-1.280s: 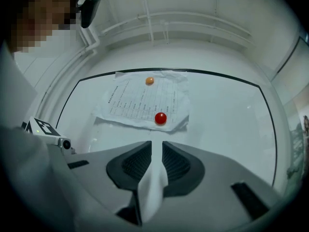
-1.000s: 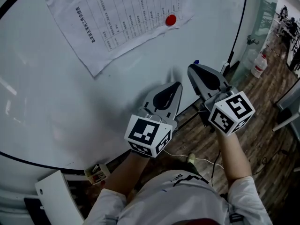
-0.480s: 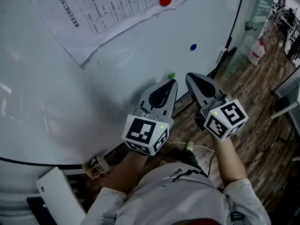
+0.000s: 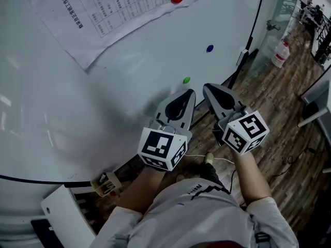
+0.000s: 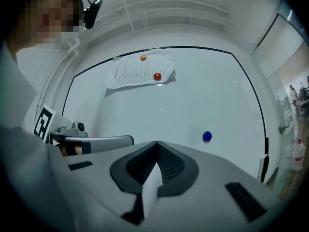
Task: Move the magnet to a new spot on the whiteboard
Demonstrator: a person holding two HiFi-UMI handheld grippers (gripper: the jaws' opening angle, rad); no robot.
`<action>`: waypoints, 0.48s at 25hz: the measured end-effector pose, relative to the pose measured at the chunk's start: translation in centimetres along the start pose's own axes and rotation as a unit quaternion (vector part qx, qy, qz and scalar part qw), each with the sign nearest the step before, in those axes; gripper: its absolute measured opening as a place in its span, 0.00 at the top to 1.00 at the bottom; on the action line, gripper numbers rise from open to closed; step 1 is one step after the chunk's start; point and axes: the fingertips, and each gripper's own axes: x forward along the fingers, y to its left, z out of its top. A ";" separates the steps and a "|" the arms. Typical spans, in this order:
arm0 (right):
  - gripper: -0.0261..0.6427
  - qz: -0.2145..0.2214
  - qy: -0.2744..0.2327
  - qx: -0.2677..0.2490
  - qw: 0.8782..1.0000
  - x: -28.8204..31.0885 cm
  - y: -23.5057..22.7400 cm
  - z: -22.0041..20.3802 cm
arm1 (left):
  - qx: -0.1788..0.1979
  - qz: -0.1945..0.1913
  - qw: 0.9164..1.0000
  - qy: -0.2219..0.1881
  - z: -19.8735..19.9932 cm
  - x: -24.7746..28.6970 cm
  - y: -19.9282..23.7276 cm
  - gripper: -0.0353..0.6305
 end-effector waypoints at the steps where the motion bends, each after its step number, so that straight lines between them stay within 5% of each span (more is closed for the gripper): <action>1: 0.94 -0.001 0.000 -0.001 1.000 0.0 0.0 0.0 | -0.001 -0.001 1.000 0.000 0.0 0.0 0.0 0.93; 12: 0.94 0.000 0.000 0.000 1.000 0.1 -0.2 -0.5 | -0.002 0.000 1.000 0.003 -0.4 0.1 -0.1 0.93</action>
